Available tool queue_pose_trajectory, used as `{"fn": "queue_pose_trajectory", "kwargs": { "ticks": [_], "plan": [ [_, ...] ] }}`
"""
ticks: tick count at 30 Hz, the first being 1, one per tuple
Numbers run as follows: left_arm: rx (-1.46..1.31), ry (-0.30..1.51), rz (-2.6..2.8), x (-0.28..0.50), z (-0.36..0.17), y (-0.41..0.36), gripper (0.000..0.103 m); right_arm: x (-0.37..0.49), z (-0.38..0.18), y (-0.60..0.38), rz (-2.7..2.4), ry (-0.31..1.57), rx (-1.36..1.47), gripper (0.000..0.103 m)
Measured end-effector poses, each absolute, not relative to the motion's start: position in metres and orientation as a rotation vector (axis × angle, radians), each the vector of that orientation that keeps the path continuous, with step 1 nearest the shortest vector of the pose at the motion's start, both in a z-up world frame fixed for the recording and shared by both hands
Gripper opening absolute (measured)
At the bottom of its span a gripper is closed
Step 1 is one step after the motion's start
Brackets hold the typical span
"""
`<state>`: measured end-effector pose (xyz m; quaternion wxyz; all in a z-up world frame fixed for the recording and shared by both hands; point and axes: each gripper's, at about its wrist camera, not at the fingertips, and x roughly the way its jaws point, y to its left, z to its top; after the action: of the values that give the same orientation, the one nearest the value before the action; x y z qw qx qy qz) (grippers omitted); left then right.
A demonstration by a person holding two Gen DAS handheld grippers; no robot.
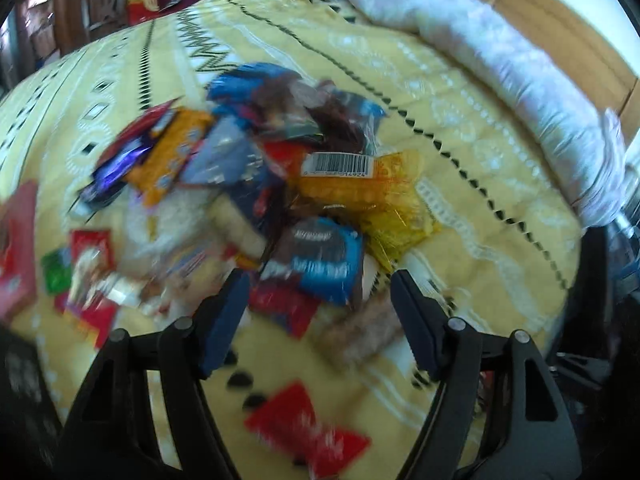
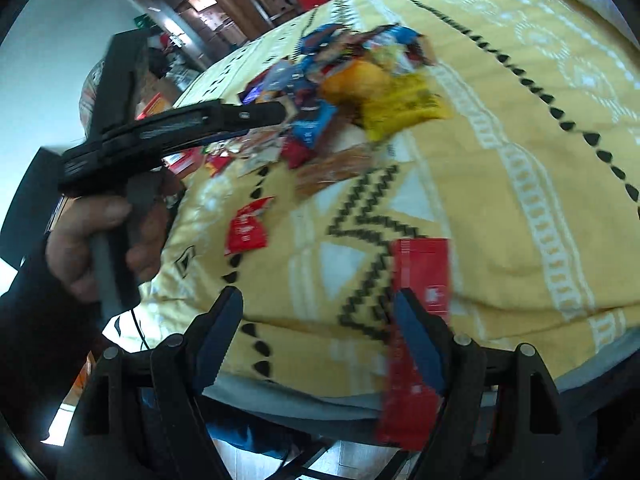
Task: Organize snacks
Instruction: 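Grasp a blue cookie packet with the left gripper while the right gripper grasps a red candy packet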
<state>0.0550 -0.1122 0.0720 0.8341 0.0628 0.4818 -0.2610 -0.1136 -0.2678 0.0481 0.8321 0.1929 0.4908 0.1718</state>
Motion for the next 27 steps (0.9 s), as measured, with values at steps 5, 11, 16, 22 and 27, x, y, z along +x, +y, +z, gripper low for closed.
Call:
{"fn": "queue_pose_trajectory", "kwargs": {
  "ticks": [5, 11, 16, 22, 27],
  "plan": [
    [0.276, 1.037, -0.509, 0.066, 0.050, -0.141, 0.076, -0.105, 0.044, -0.283, 0.363, 1.026, 0.434, 0.081],
    [0.273, 1.030, -0.461, 0.071, 0.045, -0.139, 0.054, -0.095, 0.044, -0.293, 0.355, 1.001, 0.442, 0.081],
    [0.203, 0.989, -0.466, 0.052, 0.066, -0.114, 0.051, -0.090, 0.041, -0.301, 0.341, 0.994, 0.441, 0.081],
    [0.096, 0.910, -0.378, 0.017, 0.108, -0.050, 0.051, -0.087, 0.040, -0.297, 0.352, 0.994, 0.426, 0.081],
    [0.027, 0.852, -0.267, -0.002, 0.138, -0.004, 0.051, -0.071, 0.046, -0.259, 0.449, 0.990, 0.389, 0.081]
  ]
}}
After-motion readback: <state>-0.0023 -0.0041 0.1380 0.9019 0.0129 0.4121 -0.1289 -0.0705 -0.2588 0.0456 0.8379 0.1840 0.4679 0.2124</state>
